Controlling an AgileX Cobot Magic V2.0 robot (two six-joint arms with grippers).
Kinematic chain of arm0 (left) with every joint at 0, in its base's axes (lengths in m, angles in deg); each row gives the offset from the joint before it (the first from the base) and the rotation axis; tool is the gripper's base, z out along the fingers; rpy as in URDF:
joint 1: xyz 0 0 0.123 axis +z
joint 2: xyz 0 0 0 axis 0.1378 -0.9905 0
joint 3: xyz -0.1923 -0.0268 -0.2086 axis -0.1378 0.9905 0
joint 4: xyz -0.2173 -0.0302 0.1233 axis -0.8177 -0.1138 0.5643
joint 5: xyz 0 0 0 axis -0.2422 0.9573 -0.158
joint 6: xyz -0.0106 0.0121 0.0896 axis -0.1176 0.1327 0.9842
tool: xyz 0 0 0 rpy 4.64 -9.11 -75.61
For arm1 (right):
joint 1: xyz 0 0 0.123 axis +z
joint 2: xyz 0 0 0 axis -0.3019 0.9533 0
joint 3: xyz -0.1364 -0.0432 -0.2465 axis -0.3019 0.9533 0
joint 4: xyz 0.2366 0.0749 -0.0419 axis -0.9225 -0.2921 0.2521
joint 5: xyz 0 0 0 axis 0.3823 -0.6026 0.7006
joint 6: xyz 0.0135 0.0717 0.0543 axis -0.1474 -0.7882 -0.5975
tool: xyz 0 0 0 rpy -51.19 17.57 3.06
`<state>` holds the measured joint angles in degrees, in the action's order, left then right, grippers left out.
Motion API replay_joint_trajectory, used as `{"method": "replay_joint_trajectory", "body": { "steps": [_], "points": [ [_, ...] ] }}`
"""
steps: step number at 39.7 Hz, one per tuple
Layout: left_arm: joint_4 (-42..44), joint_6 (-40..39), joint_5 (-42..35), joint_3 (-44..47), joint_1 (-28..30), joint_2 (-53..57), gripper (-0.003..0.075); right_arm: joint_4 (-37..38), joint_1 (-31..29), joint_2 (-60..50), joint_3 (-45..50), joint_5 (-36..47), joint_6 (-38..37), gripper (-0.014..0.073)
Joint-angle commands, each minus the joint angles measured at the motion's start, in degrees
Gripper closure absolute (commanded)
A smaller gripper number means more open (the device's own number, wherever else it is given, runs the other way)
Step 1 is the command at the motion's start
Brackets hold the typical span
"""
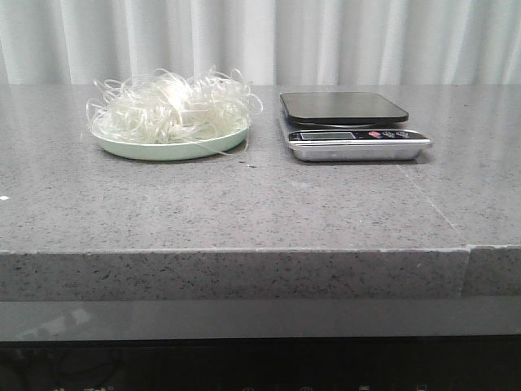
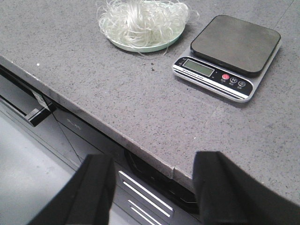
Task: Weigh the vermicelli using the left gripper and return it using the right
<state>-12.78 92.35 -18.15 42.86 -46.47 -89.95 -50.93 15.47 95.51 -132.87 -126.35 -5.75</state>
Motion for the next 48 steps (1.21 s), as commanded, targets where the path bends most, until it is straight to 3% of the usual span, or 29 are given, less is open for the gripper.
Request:
{"method": "replay_joint_trajectory", "body": {
  "steps": [1,8,14,16,17,29,48],
  "points": [
    [-0.4,-0.6,-4.3,-1.6,-0.4,-0.1,0.0227,0.4,-0.3,0.3,-1.3,3.5,0.1,0.0196],
    [-0.5,-0.6,-4.3,-1.6,-0.4,-0.1,0.0228,0.4,-0.3,0.3,-1.3,3.5,0.1,0.0321],
    [-0.5,-0.6,-4.3,-1.6,-0.4,-0.1,0.0246,0.4,-0.3,0.3,-1.3,3.5,0.1,0.0358],
    [-0.5,-0.6,-4.3,-1.6,-0.4,-0.1,0.0279,0.4,-0.3,0.3,-1.3,3.5,0.1,0.036],
    [-0.5,-0.6,-4.3,-1.6,-0.4,-0.1,0.0335,0.4,-0.3,0.3,-1.3,3.5,0.1,0.036],
    [-0.5,-0.6,-4.3,-1.6,-0.4,-0.1,0.0566,0.4,-0.3,0.3,-1.3,3.7,0.1,0.036],
    [-0.5,-0.6,-4.3,-1.6,-0.4,-0.1,0.0564,0.4,-0.3,0.3,-1.3,3.9,0.1,0.036]
  ]
}}
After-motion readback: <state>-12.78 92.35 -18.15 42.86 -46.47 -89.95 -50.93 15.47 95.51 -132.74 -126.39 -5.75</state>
